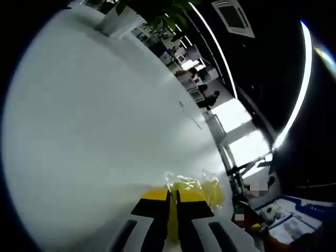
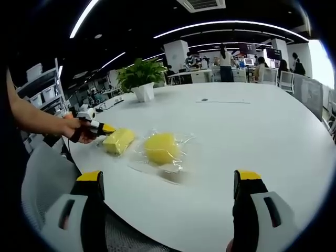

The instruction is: Compare the silicone blocks by pressing each to a similar depth, holding the contact briefly, and releasing to observe deformation and rebound differences across the visible hardness samples.

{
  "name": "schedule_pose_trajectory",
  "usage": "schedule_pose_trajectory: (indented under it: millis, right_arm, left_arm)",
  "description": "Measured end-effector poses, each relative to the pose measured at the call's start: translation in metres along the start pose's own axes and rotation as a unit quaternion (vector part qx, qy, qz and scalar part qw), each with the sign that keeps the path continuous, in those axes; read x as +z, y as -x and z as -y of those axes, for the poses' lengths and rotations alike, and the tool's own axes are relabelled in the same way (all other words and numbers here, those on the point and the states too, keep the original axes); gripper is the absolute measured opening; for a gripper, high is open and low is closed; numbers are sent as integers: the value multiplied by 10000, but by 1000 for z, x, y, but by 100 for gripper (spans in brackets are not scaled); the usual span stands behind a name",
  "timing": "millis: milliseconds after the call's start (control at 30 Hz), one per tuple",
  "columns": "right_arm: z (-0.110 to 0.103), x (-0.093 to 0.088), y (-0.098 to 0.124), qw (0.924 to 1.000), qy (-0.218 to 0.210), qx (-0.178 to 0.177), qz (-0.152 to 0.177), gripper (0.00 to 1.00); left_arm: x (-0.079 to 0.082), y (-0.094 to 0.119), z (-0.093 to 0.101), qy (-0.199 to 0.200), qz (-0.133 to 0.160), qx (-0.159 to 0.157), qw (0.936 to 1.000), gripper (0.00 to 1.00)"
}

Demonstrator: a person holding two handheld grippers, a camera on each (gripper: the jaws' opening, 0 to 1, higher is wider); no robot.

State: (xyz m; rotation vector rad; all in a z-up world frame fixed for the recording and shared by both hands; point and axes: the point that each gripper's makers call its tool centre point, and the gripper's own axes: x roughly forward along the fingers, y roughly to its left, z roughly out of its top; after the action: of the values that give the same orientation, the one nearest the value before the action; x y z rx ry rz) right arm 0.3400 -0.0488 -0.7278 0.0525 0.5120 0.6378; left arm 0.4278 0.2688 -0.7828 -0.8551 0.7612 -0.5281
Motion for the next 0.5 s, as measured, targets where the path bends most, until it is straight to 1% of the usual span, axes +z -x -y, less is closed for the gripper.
schedule_pose_trajectory:
  millis: [67,133,167,233,300,333,367,400,467,500]
  right_arm:
    - [1,-3,-1,10000,9,9,-63,96]
    - [3,-4,-2,10000,14,5,-95,96]
    - [3,-4,-2,9999,15,3,-100,96]
    - [4,-2,-4,10000,11,-10,-93,96]
    - [5,-1,-5,10000,-16,-29,-61,96]
    - [5,1,-6,10000,-50,-38,-16,96]
    - [5,2,-7,10000,-87,-42,15,96]
    - [4,2,-8,9999,-110,-38,23,96]
    - [4,0,-10,9999,-107,-36,10,96]
    - [3,1,-10,10000,-83,-27,10,92]
  left_arm:
    - [1,0,-2,-136,39,29,9999,6]
    - [-1,-1,1,-75,16,-58,10000,6]
    - [-2,-1,3,-107,-13,-89,9999,5]
    - [-2,-1,3,-141,-31,-64,9999,3]
    - [-4,1,5,-58,-147,-124,9998,0]
    - [-5,2,2,-239,-176,-1,9996,0]
    - [-5,1,3,-218,-163,-16,9996,0]
    - [-5,2,5,-105,-163,-37,9998,0]
    - [-2,4,10,-142,-116,-52,9998,0]
    - [-2,5,14,-142,-103,-99,9998,0]
